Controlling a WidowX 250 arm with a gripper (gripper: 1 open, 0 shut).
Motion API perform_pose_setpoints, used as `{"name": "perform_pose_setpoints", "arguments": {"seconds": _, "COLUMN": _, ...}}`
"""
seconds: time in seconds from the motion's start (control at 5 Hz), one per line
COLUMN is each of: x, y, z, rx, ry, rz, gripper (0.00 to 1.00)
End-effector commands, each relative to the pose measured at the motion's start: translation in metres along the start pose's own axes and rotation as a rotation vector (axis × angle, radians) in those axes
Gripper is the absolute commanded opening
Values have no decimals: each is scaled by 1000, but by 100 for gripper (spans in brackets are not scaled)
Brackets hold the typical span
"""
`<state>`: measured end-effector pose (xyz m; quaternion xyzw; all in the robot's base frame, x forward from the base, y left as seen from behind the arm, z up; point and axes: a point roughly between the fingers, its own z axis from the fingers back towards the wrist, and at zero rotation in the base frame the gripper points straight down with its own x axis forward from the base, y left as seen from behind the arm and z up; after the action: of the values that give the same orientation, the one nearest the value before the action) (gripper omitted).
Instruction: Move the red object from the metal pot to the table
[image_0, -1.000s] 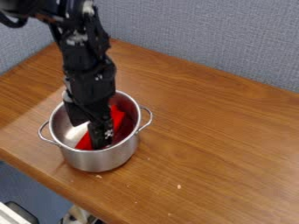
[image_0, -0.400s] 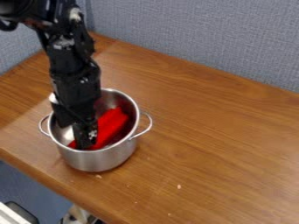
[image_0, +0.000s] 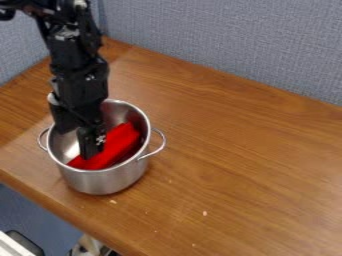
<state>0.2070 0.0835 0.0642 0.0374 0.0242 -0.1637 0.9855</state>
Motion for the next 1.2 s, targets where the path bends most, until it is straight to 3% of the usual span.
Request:
{"name": "perform_pose_setpoints", "arguments": {"seconds": 0.0, "x": 9, "y": 3, "z": 18, "rx": 47, "ry": -37, "rz": 9, "gripper": 100}}
{"name": "perform_pose_setpoints", "arguments": {"seconds": 0.6, "x": 17, "y": 17, "z": 4, "rx": 52, "ry": -21, "rz": -8, "gripper": 100}}
{"name": "perform_pose_setpoints", "arguments": {"seconds": 1.0, "x": 8, "y": 24, "z": -19, "rx": 54, "ry": -6, "rz": -124, "gripper": 100}}
